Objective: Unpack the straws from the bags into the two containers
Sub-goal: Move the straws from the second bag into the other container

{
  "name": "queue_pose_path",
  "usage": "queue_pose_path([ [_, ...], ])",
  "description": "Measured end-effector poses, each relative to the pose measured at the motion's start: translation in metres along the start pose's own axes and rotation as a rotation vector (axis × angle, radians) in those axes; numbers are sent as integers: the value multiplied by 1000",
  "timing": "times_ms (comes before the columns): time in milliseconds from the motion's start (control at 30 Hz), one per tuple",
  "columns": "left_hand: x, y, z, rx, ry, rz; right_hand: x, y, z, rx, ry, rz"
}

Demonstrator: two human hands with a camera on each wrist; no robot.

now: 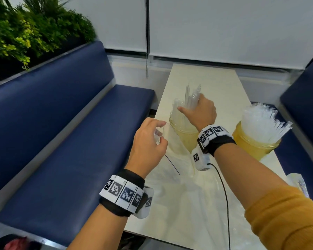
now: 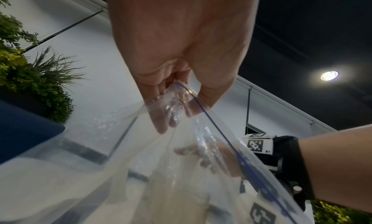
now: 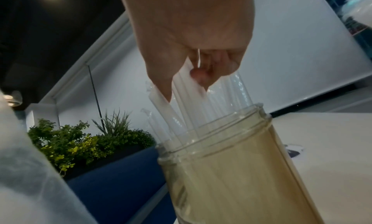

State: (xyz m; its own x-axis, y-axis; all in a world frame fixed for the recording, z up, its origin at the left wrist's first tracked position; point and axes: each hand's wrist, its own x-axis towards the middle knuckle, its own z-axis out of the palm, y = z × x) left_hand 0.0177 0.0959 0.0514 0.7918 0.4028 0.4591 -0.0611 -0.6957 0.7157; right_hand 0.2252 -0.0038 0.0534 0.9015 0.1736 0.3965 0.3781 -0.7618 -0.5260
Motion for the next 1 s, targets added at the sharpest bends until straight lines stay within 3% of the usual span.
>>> queue_pose_path([
  [200, 1, 3, -2, -4, -15, -6, 21, -18, -20, 22, 314, -273],
  [267, 1, 4, -1, -1, -23, -6, 30, -22, -21, -52, 298, -413],
  [367, 1, 5, 0, -1, -33, -7, 40, -22, -15, -207, 96, -594],
  [433, 0, 6, 0, 2, -33, -5, 39, -13, -6, -273, -49, -569],
  [533, -1, 7, -1, -6, -46, 0, 24, 9, 9, -438, -180, -605],
  [633, -2, 8, -1, -22, -93, -12, 19, 16, 8, -439, -263, -580],
  [833, 2, 11, 4, -26, -218, -40, -9, -22, -57, -163, -63, -409],
  [900, 5, 10, 6, -37, -241, -59, -35, -30, -79, -11, -221, -348],
  [1000, 6, 12, 9, -44, -264, -64, -75, -29, -84, 147, -716, -246],
])
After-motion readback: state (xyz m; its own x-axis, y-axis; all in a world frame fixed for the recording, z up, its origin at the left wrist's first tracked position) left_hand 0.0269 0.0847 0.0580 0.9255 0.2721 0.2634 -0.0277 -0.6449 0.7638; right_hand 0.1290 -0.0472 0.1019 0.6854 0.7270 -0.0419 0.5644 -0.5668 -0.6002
